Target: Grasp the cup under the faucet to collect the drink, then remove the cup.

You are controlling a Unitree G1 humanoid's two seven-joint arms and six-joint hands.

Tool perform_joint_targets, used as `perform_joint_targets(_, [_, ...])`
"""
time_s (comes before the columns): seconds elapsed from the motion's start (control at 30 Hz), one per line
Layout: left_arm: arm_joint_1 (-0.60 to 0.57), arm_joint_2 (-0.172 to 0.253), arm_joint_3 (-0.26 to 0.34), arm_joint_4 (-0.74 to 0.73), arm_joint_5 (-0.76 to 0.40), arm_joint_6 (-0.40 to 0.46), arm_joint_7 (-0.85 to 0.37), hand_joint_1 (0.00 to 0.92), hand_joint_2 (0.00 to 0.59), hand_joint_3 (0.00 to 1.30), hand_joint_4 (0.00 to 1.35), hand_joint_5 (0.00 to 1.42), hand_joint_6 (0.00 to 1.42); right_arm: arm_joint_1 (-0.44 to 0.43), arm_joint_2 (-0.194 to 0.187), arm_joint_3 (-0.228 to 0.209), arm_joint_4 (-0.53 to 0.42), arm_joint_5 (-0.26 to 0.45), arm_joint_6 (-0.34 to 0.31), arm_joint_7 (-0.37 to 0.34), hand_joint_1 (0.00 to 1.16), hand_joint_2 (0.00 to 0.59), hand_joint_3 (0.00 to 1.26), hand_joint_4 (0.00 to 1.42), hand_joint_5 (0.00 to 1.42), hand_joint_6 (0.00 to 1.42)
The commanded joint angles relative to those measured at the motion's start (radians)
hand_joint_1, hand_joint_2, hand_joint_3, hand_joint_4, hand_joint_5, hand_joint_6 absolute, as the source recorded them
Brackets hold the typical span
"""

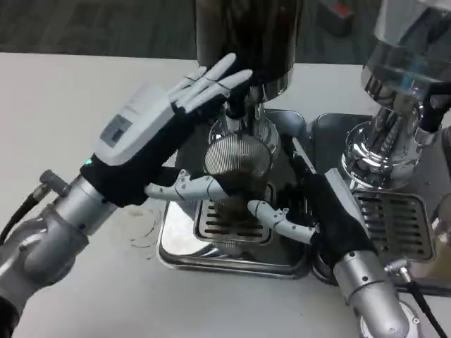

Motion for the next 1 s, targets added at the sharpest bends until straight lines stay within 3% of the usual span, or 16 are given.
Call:
perform_joint_targets(0.03, [0.025, 0.023, 0.052, -0.010, -0.068, 0.018, -0.028, 0.000, 0.124, 0.15, 0.01, 0.24, 0.08, 0.008, -0.004, -0.005, -0.009, 0.008, -0.024, 0.002, 0.75, 0.275, 0.00, 0.00, 0.00, 0.00])
perform_joint_targets(0.53, [0.170, 0.099, 0.210, 0.052, -0.213, 0.102, -0.095, 0.000, 0.130, 0.15, 0.01, 0.22, 0.07, 0.033, 0.009, 0.004, -0.042, 0.015, -0.016, 0.025, 0.72, 0.249, 0.00, 0.00, 0.00, 0.00])
perform_joint_targets(0.83, [0.242, 0.104, 0.232, 0.075, -0.215, 0.118, -0.110, 0.000, 0.128, 0.15, 0.00, 0.22, 0.06, 0.027, 0.022, 0.016, -0.038, 0.017, -0.021, 0.036, 0.73, 0.232, 0.00, 0.00, 0.00, 0.00])
perform_joint_targets(1.0, [0.255, 0.095, 0.234, 0.133, -0.266, 0.109, -0.179, 0.000, 0.124, 0.15, 0.00, 0.20, 0.05, 0.021, 0.027, 0.027, -0.019, 0.019, -0.024, 0.040, 0.76, 0.226, 0.00, 0.00, 0.00, 0.00])
